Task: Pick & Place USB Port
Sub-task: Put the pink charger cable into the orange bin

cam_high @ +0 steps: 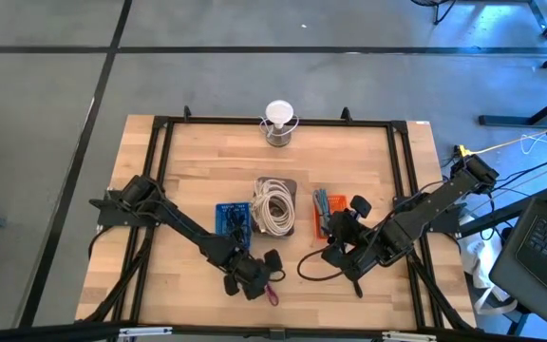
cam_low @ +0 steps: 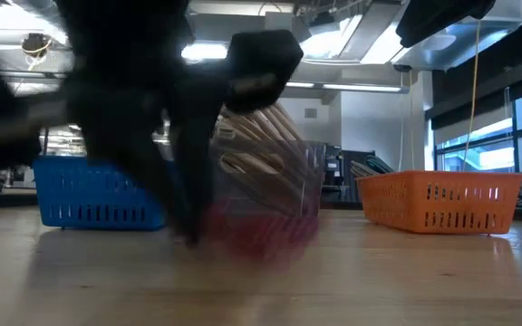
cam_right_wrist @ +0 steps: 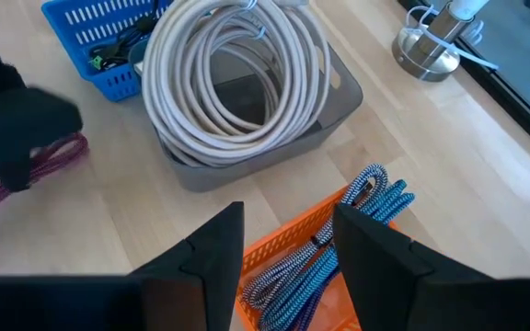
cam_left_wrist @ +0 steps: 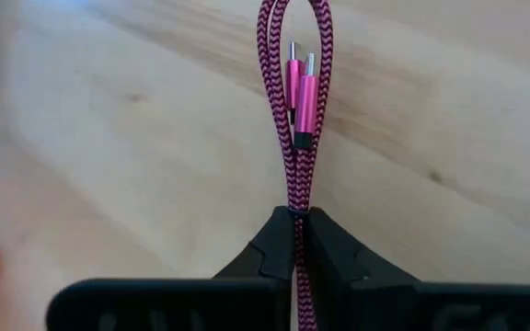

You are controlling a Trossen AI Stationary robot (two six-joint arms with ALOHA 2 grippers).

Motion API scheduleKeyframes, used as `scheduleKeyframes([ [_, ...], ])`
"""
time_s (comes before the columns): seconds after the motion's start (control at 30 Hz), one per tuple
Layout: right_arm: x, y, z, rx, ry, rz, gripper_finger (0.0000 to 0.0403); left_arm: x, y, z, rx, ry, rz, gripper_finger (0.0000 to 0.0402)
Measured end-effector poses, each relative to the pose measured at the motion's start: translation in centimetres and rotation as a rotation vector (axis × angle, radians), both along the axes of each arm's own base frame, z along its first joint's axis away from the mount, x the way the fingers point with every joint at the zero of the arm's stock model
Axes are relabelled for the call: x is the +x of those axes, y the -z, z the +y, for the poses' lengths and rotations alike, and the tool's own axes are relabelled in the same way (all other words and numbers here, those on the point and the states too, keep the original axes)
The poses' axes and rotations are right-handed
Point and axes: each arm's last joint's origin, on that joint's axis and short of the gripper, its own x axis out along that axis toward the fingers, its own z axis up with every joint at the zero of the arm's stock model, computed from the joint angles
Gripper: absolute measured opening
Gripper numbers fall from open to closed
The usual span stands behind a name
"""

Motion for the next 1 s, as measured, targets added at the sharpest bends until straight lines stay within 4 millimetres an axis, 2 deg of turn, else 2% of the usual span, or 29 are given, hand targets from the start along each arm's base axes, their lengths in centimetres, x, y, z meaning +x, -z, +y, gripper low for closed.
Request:
scheduleKeyframes([
  [0.17, 0.0, 0.0, 0.0, -0.004, 0.000, 0.005, 0.0169, 0.2, -3.4, 0.4, -0.149, -0.136, -0.084, 0.0006],
  [0.33, -0.1, 0.0, 0.0, -0.009, -0.006, 0.011, 0.0169, 0.1, -7.5, 1.3, -0.275, -0.195, -0.205, 0.0005],
  [0.5, -0.4, 0.1, 0.3, -0.010, -0.022, 0.018, 0.0169, -0.5, -10.6, 4.0, -0.423, -0.235, -0.401, 0.0004],
  [0.6, -0.8, 0.1, 0.9, -0.011, -0.044, 0.013, 0.0169, -1.4, -11.4, 6.6, -0.554, -0.256, -0.528, 0.0004],
  [0.8, -1.5, -0.4, 2.2, -0.050, -0.076, -0.077, 0.0169, -3.0, -11.5, 12.4, -0.888, -0.312, -0.756, 0.0004],
  [0.9, -1.4, -0.7, 2.7, -0.074, -0.085, -0.143, 0.0169, -3.1, -11.6, 14.3, -1.002, -0.325, -0.771, 0.0004],
  [1.0, -0.7, -1.2, 3.3, -0.098, -0.123, -0.216, 0.0169, -2.8, -11.7, 15.6, -1.008, -0.368, -0.780, 0.0003],
])
